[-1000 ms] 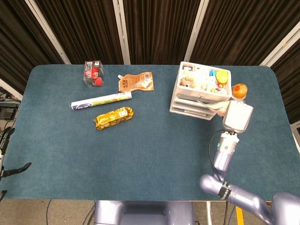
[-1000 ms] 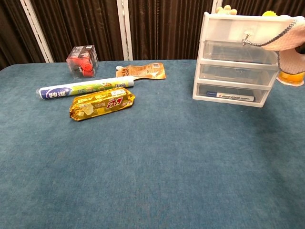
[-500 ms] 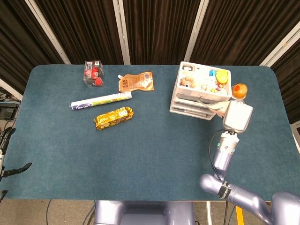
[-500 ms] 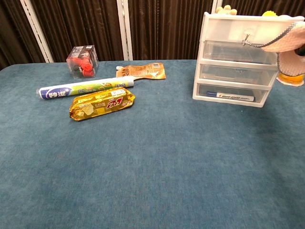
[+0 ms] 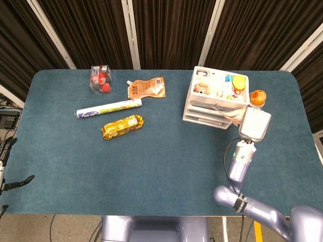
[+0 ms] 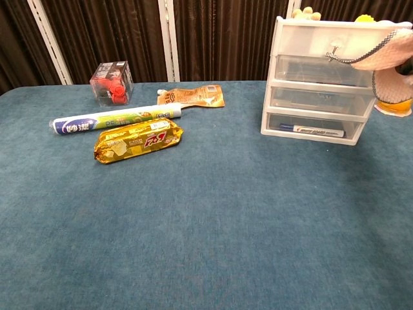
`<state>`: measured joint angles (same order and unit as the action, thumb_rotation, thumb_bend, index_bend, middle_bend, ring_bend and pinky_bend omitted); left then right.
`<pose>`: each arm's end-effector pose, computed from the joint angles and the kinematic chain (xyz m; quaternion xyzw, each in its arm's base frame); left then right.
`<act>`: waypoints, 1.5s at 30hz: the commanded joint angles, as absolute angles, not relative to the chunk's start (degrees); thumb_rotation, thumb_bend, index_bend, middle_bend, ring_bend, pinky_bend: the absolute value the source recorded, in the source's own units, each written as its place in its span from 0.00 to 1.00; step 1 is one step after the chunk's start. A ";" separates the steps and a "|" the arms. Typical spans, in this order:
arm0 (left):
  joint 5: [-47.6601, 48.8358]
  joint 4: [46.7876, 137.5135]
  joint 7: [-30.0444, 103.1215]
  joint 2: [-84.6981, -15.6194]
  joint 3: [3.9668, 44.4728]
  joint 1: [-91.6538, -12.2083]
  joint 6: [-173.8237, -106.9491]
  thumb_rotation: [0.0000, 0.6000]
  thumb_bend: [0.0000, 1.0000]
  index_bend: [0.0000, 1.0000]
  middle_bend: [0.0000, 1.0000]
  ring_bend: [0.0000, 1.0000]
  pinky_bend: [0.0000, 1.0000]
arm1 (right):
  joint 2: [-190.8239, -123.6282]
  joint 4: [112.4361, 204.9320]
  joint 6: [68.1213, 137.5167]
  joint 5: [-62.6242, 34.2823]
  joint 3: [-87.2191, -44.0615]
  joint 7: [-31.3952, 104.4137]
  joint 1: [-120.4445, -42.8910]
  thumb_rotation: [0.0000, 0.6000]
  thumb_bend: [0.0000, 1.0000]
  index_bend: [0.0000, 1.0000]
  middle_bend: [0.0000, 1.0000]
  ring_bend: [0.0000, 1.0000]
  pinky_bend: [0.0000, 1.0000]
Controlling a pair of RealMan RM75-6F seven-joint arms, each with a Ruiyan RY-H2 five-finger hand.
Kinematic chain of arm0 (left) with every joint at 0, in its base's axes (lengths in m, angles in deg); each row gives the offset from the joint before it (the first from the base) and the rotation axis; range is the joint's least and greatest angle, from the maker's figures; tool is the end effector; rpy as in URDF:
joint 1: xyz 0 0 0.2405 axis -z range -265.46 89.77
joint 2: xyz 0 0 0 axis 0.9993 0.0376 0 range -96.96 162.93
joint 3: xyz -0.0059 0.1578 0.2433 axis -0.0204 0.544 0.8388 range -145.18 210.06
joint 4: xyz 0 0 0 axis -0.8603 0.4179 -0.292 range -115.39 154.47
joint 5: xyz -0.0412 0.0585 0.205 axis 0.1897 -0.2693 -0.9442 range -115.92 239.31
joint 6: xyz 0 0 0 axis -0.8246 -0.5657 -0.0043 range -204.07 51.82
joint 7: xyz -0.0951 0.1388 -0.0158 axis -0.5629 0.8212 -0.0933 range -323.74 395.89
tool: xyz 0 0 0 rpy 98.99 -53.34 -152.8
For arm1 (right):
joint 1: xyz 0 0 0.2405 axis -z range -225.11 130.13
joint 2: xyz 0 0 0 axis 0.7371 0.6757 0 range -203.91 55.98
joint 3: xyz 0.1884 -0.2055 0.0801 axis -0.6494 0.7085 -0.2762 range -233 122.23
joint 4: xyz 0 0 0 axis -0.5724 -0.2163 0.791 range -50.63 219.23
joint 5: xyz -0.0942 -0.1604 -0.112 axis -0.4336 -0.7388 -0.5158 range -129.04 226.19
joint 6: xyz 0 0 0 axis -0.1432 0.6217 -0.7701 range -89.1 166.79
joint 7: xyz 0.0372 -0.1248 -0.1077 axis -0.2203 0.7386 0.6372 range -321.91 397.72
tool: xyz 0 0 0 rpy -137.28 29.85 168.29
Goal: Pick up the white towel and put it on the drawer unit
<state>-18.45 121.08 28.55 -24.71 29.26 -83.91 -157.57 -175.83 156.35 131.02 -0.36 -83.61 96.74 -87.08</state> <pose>-0.3397 0.2017 0.1871 -0.5337 -0.4814 -0.4036 0.5661 -0.2121 -0.4230 0.0614 0.4627 -0.2679 0.2504 0.8071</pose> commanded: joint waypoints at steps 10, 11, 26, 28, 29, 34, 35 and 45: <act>-18.41 121.10 28.42 -24.68 29.21 -83.89 -157.59 1.00 0.00 0.00 0.00 0.00 0.00 | -176.82 155.14 130.66 -0.55 -81.96 95.95 -86.53 1.00 0.36 0.95 1.00 1.00 0.99; -18.39 121.09 28.43 -24.68 29.20 -83.89 -157.60 1.00 0.00 0.00 0.00 0.00 0.00 | -176.87 155.08 130.70 -0.75 -81.67 95.79 -86.40 1.00 0.36 0.95 1.00 1.00 0.99; -18.44 121.12 28.61 -24.74 29.22 -83.85 -157.62 1.00 0.00 0.00 0.00 0.00 0.00 | -176.68 159.74 130.07 -1.77 -78.08 92.82 -82.72 1.00 0.07 0.56 0.80 0.82 0.90; -18.43 121.12 28.62 -24.73 29.23 -83.85 -157.61 1.00 0.00 0.00 0.00 0.00 0.00 | -176.33 161.20 130.01 -1.08 -78.08 93.59 -82.34 1.00 0.01 0.37 0.65 0.69 0.82; -18.43 121.12 28.62 -24.72 29.22 -83.85 -157.61 1.00 0.00 0.00 0.00 0.00 0.00 | -176.11 161.95 130.01 -0.74 -78.03 94.08 -82.14 1.00 0.01 0.32 0.61 0.64 0.79; -18.42 121.08 28.60 -24.69 29.25 -83.86 -157.59 1.00 0.00 0.00 0.00 0.00 0.00 | -174.02 168.79 130.29 1.36 -77.95 95.79 -80.51 1.00 0.00 0.13 0.39 0.40 0.56; -18.43 121.07 28.62 -24.69 29.26 -83.86 -157.58 1.00 0.00 0.00 0.00 0.00 0.00 | -173.26 170.60 130.34 1.68 -77.69 96.13 -80.03 1.00 0.00 0.11 0.35 0.35 0.52; -18.55 120.47 30.74 -24.71 29.81 -83.98 -157.46 1.00 0.00 0.00 0.00 0.00 0.00 | -154.65 192.03 129.43 1.77 -70.49 93.65 -69.94 1.00 0.00 0.00 0.03 0.01 0.17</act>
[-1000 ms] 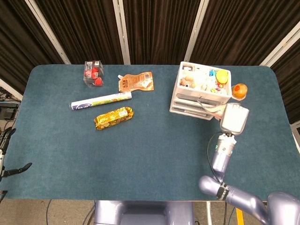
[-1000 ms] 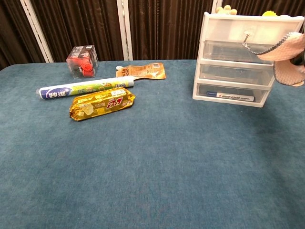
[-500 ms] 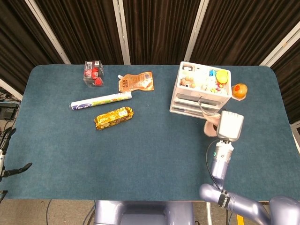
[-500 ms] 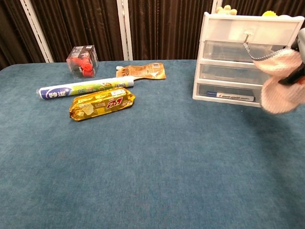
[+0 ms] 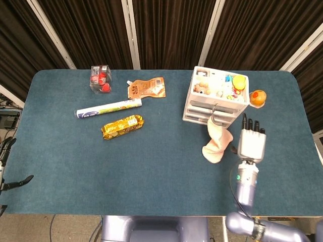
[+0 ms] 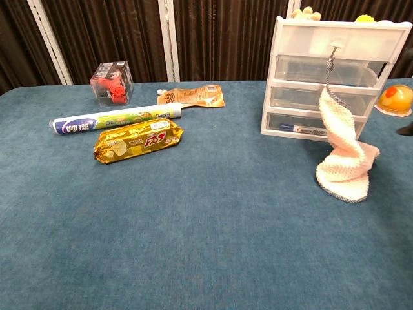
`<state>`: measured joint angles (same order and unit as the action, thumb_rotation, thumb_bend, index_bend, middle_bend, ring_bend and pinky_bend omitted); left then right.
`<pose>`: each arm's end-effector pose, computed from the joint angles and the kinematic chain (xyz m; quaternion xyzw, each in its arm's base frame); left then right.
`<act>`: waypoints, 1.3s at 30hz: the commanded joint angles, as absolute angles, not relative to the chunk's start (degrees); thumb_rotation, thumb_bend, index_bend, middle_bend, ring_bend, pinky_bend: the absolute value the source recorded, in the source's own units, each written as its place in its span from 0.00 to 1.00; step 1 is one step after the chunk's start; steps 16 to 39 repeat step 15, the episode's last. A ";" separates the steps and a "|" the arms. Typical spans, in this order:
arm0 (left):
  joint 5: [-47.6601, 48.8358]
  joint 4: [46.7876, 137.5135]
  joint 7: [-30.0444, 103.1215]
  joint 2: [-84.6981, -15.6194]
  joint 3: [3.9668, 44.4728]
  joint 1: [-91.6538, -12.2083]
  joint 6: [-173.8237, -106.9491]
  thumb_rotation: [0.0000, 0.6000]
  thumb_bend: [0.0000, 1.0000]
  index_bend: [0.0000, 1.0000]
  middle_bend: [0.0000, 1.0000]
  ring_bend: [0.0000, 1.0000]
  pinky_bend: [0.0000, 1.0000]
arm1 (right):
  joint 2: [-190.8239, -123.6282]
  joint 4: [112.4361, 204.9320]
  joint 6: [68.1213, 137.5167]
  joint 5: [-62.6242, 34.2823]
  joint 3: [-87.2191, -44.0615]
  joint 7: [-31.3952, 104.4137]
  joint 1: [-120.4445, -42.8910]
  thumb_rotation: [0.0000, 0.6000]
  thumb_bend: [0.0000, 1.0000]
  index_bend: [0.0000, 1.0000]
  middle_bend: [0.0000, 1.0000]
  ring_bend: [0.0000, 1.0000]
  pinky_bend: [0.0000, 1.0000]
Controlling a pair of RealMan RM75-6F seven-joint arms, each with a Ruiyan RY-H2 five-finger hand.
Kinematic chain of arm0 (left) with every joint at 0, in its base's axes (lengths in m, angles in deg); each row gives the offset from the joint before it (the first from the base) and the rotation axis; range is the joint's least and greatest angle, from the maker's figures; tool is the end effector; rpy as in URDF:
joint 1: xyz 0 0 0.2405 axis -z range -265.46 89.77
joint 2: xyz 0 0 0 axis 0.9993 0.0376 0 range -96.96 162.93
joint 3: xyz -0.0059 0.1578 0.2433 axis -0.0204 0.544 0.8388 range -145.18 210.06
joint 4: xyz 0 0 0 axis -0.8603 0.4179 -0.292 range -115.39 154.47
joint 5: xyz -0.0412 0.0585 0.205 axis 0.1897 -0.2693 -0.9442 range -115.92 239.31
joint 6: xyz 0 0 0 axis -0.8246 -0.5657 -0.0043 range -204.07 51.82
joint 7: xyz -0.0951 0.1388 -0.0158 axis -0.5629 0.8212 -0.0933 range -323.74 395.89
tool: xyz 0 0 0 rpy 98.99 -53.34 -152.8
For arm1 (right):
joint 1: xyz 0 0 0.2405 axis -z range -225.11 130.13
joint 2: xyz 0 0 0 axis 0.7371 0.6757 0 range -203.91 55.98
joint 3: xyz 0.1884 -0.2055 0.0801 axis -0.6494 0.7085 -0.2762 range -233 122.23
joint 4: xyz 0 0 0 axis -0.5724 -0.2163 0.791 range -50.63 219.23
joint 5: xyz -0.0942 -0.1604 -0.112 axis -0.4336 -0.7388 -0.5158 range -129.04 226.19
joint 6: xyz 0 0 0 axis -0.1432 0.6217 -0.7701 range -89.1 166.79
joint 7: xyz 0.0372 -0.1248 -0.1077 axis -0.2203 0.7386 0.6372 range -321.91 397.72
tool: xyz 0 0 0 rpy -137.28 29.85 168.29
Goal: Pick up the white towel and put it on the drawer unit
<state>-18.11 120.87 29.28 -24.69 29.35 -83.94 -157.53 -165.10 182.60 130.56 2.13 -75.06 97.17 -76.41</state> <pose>-0.3417 0.2011 0.1877 -0.5356 -0.4788 -0.3971 0.5711 -0.2322 -0.3472 0.0609 0.5402 -0.3548 0.2344 0.7262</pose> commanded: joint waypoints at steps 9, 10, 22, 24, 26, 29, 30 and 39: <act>-21.21 117.44 40.32 -27.04 30.65 -84.62 -160.76 1.00 0.00 0.00 0.00 0.00 0.00 | -139.93 194.70 120.14 -16.00 -60.02 60.66 -59.26 1.00 0.00 0.00 0.00 0.00 0.05; -21.55 117.22 41.08 -27.40 30.70 -84.77 -161.28 1.00 0.00 0.00 0.00 0.00 0.00 | -139.29 194.35 119.83 -17.45 -59.30 58.62 -58.72 1.00 0.00 0.00 0.00 0.00 0.05; -23.42 115.99 43.76 -29.21 31.20 -85.78 -163.97 1.00 0.00 0.00 0.00 0.00 0.00 | -137.25 190.73 121.14 -27.62 -56.03 50.08 -56.31 1.00 0.00 0.00 0.00 0.00 0.04; -23.42 115.99 43.76 -29.21 31.20 -85.78 -163.97 1.00 0.00 0.00 0.00 0.00 0.00 | -137.25 190.73 121.14 -27.62 -56.03 50.08 -56.31 1.00 0.00 0.00 0.00 0.00 0.04; -23.42 115.99 43.76 -29.21 31.20 -85.78 -163.97 1.00 0.00 0.00 0.00 0.00 0.00 | -137.25 190.73 121.14 -27.62 -56.03 50.08 -56.31 1.00 0.00 0.00 0.00 0.00 0.04; -23.42 115.99 43.76 -29.21 31.20 -85.78 -163.97 1.00 0.00 0.00 0.00 0.00 0.00 | -137.25 190.73 121.14 -27.62 -56.03 50.08 -56.31 1.00 0.00 0.00 0.00 0.00 0.04; -23.42 115.99 43.76 -29.21 31.20 -85.78 -163.97 1.00 0.00 0.00 0.00 0.00 0.00 | -137.25 190.73 121.14 -27.62 -56.03 50.08 -56.31 1.00 0.00 0.00 0.00 0.00 0.04; -23.42 115.99 43.76 -29.21 31.20 -85.78 -163.97 1.00 0.00 0.00 0.00 0.00 0.00 | -137.25 190.73 121.14 -27.62 -56.03 50.08 -56.31 1.00 0.00 0.00 0.00 0.00 0.04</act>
